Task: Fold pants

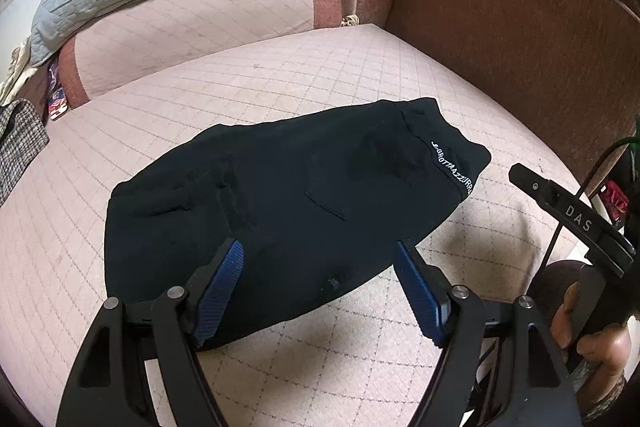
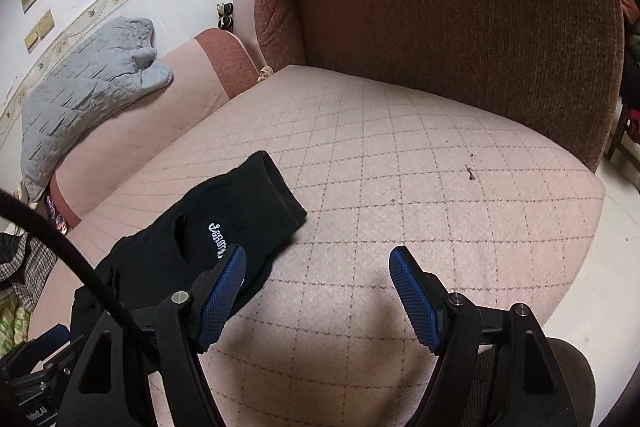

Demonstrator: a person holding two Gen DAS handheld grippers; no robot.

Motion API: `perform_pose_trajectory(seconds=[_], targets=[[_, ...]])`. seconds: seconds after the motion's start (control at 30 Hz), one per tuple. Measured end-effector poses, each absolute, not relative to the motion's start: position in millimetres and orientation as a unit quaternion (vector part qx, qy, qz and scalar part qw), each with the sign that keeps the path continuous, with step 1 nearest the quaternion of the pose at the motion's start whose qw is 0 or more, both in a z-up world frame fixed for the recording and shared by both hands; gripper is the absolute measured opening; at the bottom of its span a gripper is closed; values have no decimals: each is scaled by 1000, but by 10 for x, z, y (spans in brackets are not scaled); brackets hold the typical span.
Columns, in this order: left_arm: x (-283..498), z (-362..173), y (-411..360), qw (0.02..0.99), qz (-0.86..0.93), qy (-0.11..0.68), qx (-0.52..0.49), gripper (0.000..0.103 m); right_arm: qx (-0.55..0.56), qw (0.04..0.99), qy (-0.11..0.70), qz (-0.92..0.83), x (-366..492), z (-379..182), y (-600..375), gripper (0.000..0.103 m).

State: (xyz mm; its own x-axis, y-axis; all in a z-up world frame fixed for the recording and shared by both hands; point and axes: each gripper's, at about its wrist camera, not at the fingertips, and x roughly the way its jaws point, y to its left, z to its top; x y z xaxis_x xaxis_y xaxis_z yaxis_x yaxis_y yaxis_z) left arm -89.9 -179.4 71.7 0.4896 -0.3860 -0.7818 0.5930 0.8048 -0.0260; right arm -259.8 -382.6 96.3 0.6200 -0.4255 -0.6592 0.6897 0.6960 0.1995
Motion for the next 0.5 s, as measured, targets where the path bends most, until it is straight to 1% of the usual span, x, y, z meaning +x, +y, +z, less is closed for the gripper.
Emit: perform_pose_trajectory(seconds=[0.2,0.33,0.5], targets=[[-753,675,-1925,840,-302,432,126,76,233,877,296,-300,-2617,927,-3868,80],[-379,787,-2058,814,-346,457,96,76,243,880,294,-282,-2588,909,-3902,80],[67,971,-2445,787,-393,463,106,76,278,879,296,-250,-2546,829,-4008,80]])
